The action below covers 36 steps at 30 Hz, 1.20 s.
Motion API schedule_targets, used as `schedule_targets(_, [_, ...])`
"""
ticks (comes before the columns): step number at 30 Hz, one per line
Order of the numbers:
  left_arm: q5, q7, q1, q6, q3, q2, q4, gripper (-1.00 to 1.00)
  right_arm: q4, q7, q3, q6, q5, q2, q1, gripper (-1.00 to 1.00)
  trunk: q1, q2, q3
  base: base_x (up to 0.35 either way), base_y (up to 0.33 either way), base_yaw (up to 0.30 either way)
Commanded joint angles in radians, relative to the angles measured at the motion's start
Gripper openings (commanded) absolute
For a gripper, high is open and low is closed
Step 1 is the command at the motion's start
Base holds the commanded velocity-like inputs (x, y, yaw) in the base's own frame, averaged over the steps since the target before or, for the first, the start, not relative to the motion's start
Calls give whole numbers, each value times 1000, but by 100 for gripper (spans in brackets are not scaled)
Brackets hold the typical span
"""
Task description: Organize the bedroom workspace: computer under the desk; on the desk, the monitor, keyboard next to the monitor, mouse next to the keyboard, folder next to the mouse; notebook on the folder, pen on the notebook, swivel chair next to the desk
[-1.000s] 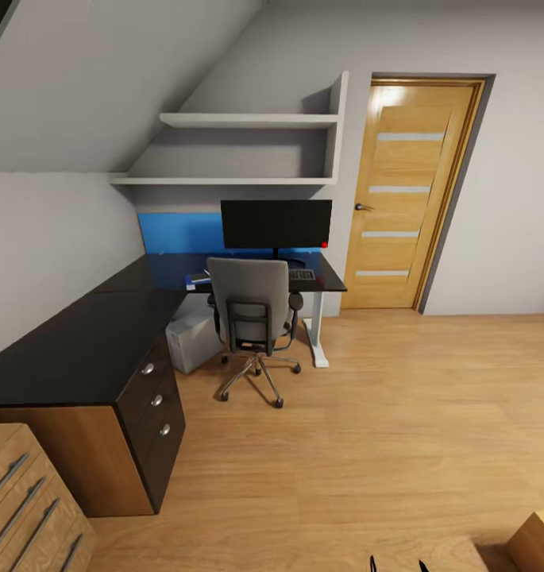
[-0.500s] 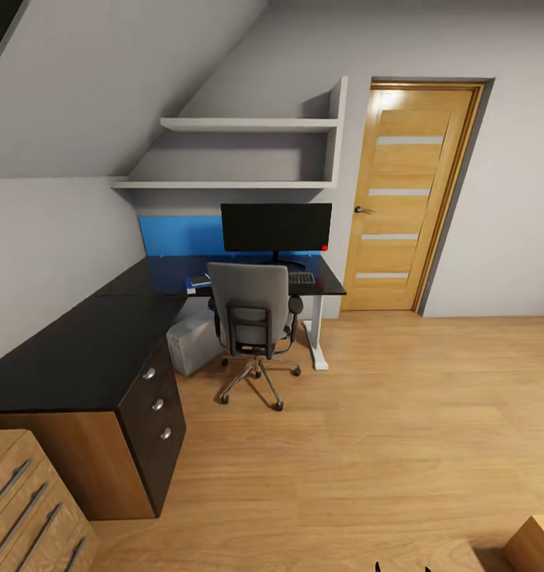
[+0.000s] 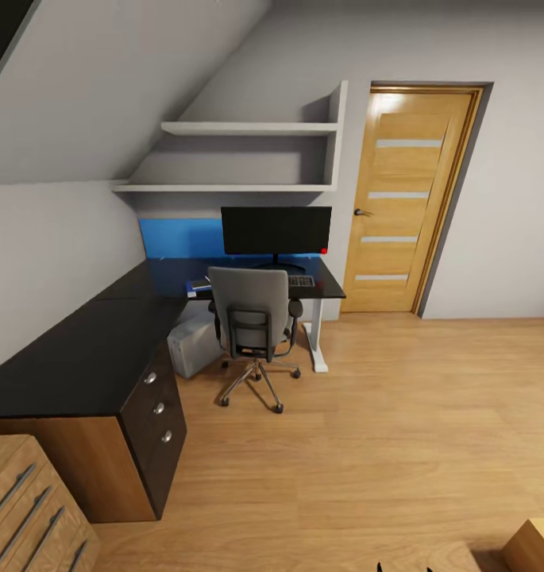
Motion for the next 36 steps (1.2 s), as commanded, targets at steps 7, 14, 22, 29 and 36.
schedule_targets(7, [4, 7, 12, -74, -10, -2, 0, 100, 1, -11, 10, -1, 3, -2, 0, 100, -27, 49, 21, 0, 0, 0])
schedule_targets(14, [4, 7, 15, -98, -10, -4, 0, 100, 1, -11, 10, -1, 3, -3, 0, 100, -54, 98, 43, 0, 0, 0])
schedule_targets(22, [4, 7, 29, -160, -10, -4, 0, 100, -1, -9, 8, -1, 3, -2, 0, 100, -84, 154, 68, 0, 0, 0])
schedule_targets(29, [4, 6, 30, -161, -10, -1, -1, 100, -4, -7, 11, -1, 6, 0, 0, 100, -111, 203, 90, 0, 0, 0])
schedule_targets(36, [4, 7, 31, -123, -10, 1, -1, 100, -1, -9, 12, -1, 5, 1, 0, 100, -134, 245, 109, 0, 0, 0])
